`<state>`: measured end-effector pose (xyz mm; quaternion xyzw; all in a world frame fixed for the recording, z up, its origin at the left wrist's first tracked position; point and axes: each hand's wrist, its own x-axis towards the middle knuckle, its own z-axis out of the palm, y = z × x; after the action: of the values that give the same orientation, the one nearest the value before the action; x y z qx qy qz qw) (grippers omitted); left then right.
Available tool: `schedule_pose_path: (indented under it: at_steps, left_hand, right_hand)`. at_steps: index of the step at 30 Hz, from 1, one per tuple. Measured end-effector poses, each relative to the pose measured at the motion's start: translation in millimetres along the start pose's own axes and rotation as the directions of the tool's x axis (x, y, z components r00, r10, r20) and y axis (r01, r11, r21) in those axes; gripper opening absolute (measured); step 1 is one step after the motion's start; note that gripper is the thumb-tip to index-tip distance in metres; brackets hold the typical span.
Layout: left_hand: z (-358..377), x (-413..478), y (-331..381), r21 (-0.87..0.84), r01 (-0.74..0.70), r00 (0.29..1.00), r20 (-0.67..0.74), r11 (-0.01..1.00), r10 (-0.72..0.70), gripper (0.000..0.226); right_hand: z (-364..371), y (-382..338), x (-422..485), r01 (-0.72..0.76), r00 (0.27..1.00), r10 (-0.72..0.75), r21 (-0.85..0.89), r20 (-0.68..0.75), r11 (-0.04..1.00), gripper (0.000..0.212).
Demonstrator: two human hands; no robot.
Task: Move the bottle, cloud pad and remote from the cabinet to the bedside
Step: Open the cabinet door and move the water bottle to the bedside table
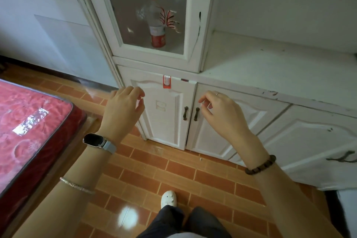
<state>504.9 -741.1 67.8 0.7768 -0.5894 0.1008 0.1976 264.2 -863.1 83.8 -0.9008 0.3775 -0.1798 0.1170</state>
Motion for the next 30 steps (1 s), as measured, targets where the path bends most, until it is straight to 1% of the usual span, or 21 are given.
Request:
schedule_pose_path:
  at_steps: [9, 15, 21, 26, 30]
  left_hand:
    - [-3, 70, 2, -0.036, -0.070, 0.994, -0.091, 0.997, 0.067, 0.011]
    - [-30, 114, 19, -0.017, -0.105, 0.970, -0.224, 0.994, 0.098, 0.010]
    - [-85, 170, 45, 0.071, -0.161, 0.903, -0.392, 0.984, 0.176, 0.006]
    - [-136, 216, 64, 0.113, -0.229, 0.822, -0.509, 0.967, 0.254, 0.008]
    - [-172, 246, 75, 0.157, -0.275, 0.755, -0.575, 0.949, 0.314, 0.007]
  right_hand:
    - [-29, 1, 53, -0.007, 0.995, 0.009, 0.021, -0.095, 1.000, 0.015]
    - [-68, -1, 87, 0.071, 0.972, -0.053, 0.073, -0.229, 0.995, 0.014]
    - [-131, -11, 130, 0.199, 0.915, -0.160, 0.071, -0.371, 0.977, 0.013]
    - [-188, -25, 164, 0.269, 0.851, -0.224, 0.028, -0.475, 0.963, 0.012]
    - [-224, -36, 184, 0.325, 0.815, -0.246, 0.062, -0.525, 0.944, 0.011]
